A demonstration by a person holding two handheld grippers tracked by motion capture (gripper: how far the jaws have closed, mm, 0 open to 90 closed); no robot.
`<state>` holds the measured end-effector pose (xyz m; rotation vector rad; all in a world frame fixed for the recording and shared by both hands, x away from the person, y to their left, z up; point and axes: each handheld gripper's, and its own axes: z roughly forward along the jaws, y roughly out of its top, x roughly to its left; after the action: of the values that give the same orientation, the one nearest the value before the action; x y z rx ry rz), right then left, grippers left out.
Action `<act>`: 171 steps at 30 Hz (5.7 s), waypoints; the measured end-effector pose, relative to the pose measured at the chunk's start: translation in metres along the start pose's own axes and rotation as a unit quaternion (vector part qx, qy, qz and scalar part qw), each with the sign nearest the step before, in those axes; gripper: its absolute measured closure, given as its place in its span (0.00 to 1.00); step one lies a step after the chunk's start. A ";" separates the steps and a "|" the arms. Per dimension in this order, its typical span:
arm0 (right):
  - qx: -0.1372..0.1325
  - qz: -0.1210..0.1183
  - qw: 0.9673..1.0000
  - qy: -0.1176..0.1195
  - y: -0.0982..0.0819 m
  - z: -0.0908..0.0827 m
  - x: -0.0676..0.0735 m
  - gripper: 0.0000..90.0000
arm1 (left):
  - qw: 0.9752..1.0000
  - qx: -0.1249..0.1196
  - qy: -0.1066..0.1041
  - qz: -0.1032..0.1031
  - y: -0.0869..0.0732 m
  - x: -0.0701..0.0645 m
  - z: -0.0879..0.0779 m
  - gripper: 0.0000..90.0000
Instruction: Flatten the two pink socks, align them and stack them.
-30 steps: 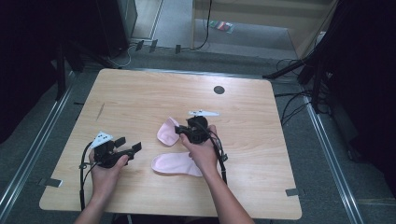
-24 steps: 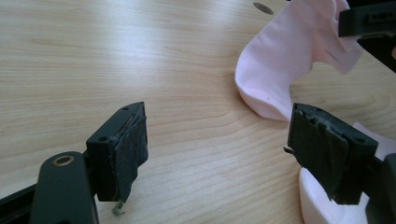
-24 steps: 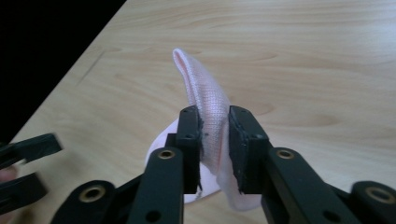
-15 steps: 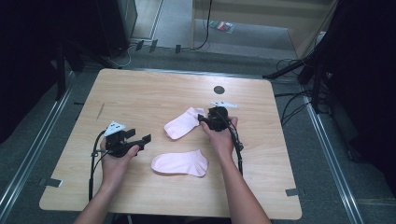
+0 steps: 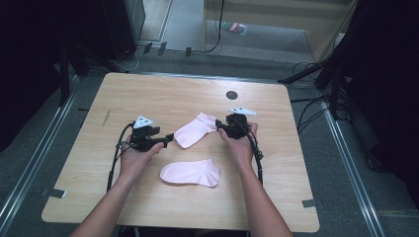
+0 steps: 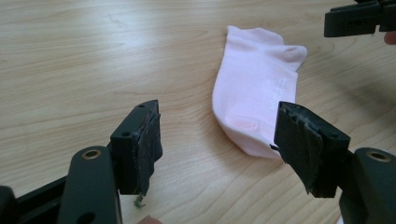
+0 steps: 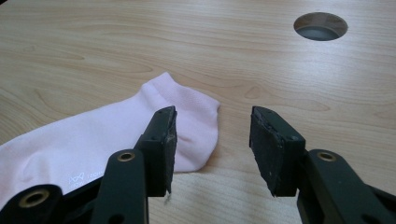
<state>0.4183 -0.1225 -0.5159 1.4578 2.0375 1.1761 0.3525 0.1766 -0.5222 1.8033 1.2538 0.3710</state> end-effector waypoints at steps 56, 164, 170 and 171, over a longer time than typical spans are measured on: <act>0.048 -0.044 0.997 0.052 0.007 -0.011 0.014 0.96 | 0.998 0.060 0.000 0.034 0.012 -0.002 -0.013 1.00; 0.047 -0.113 0.992 0.025 -0.118 -0.093 0.063 0.79 | 0.991 0.077 -0.032 0.108 -0.081 -0.043 -0.051 0.74; 0.042 -0.112 0.992 0.032 -0.119 -0.092 0.062 0.77 | 0.991 0.077 -0.028 0.108 -0.081 -0.044 -0.050 0.75; 0.038 -0.114 0.992 0.040 -0.119 -0.091 0.061 0.77 | 0.991 0.075 -0.035 0.104 -0.081 -0.042 -0.050 0.74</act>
<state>0.2594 -0.1186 -0.5481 1.1882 2.2559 1.0892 0.2516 0.1726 -0.5480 2.0650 1.0734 0.3334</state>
